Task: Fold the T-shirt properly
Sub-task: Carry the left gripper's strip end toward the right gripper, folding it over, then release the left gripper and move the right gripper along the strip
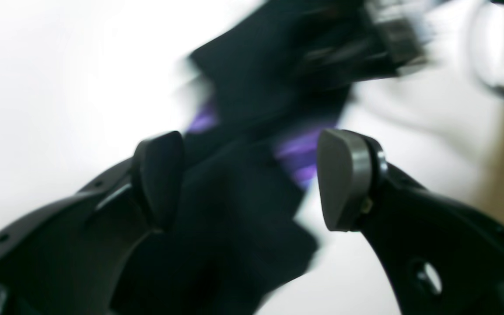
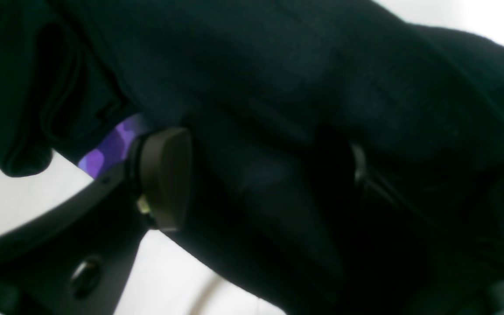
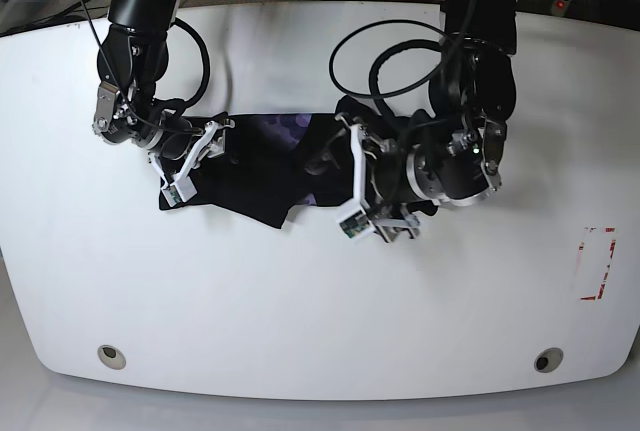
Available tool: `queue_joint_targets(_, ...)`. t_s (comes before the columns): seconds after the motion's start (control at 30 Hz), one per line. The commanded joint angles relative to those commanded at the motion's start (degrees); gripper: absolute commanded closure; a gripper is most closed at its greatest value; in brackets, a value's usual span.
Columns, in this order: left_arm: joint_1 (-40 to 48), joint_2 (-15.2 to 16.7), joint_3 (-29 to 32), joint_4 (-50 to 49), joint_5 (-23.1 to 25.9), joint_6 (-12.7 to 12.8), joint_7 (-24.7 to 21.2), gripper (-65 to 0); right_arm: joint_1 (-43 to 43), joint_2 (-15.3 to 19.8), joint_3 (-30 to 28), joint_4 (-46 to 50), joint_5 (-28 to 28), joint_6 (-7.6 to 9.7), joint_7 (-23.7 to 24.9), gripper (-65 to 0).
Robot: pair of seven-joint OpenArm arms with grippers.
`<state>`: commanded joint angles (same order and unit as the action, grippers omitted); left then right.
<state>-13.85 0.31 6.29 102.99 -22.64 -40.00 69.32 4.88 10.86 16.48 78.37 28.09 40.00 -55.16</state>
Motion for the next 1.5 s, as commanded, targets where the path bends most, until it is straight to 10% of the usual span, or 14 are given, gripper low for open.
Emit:
queue_joint_targets(0.23,0.8,-4.6,-1.8,0.2,5.5,0.0,0.0,-43.9,0.1,0.0,0.2,0.1,1.1,0.0,0.0,-43.0)
queue_joint_targets(0.77,9.0,-13.2,-19.2,1.2,5.2,0.0,-0.3,-43.9,-0.3,2.8,-3.9,6.9,32.3,0.0,-8.2,-43.1)
queue_joint_targets(1.2,16.8,-17.1,-20.0,1.6,5.1,0.0,-0.3,-43.9,5.3,-8.7,-10.5,1.9,8.4,0.0,-7.6,-43.1)
queue_joint_targets(1.5,17.8,-16.6,-22.4,1.5,5.0,0.0,-0.3,-43.9,8.3,-11.6,-12.5,-3.6,6.8,0.0,-6.7,-43.1)
